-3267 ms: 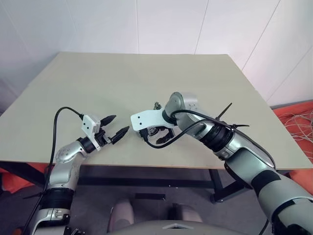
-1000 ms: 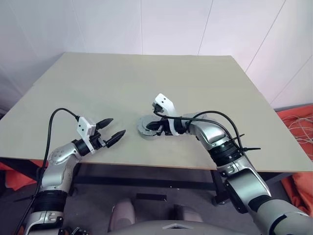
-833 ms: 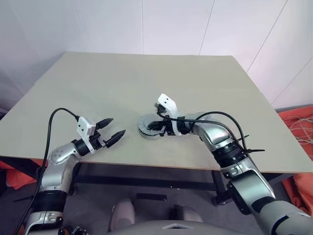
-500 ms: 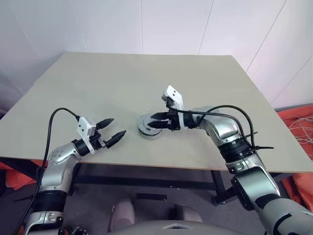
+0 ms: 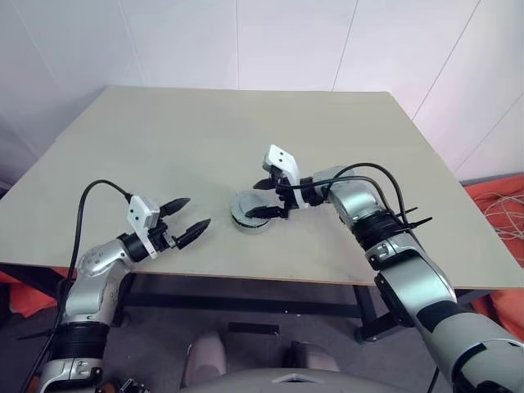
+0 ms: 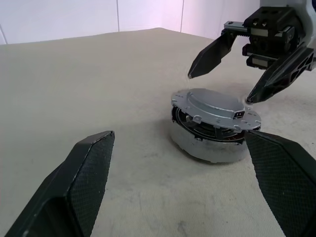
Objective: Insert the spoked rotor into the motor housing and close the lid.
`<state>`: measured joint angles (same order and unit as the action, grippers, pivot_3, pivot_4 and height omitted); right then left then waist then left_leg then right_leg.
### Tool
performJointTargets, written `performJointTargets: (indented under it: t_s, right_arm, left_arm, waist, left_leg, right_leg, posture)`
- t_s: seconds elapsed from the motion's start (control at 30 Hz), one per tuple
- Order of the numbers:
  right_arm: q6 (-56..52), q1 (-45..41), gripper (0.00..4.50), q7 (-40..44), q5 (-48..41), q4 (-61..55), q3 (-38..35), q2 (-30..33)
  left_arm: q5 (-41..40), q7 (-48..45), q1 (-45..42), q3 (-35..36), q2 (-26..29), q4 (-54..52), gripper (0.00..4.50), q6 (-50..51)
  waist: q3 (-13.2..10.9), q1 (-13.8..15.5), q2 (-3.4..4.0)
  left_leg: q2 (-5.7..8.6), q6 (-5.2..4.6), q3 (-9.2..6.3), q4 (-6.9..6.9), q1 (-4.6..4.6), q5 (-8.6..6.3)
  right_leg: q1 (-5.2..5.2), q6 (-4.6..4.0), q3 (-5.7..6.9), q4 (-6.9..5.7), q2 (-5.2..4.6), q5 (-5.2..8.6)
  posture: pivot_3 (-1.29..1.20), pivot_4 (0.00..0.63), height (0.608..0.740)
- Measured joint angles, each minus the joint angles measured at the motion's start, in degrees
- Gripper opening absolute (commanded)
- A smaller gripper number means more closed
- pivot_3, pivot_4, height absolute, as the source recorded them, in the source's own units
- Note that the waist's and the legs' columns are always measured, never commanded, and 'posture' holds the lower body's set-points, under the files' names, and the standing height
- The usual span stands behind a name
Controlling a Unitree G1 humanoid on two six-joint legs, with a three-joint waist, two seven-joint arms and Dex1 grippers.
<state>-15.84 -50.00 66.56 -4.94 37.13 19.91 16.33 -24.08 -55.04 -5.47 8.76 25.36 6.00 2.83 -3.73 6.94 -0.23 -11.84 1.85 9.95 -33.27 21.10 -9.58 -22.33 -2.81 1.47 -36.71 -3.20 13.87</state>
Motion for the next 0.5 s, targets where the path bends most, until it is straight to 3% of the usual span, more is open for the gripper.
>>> performJointTargets:
  t_s: [0.37,0.5]
  right_arm:
    - [6.8,-0.6,4.46,0.0,5.5,5.6,1.0,-1.5]
    - [7.9,-0.8,3.34,-0.6,5.8,6.6,0.5,-2.1]
  left_arm:
    - [-0.2,0.9,0.7,0.1,0.1,-0.6,4.50,0.2]
    - [-0.2,1.0,0.4,0.1,0.1,-0.6,4.50,0.2]
  waist:
    - [0.0,-0.1,0.00]
    - [0.0,-0.1,0.00]
  left_leg:
    - [-0.01,0.00,-0.01,-0.01,-0.03,0.00]
    - [-0.01,0.00,-0.01,-0.02,-0.04,0.00]
  right_leg:
    - [0.01,0.00,0.00,-0.01,0.00,0.00]
    - [0.02,0.00,0.00,-0.01,0.00,0.00]
  posture:
    - [0.00,0.000,0.740]
    - [0.00,0.000,0.740]
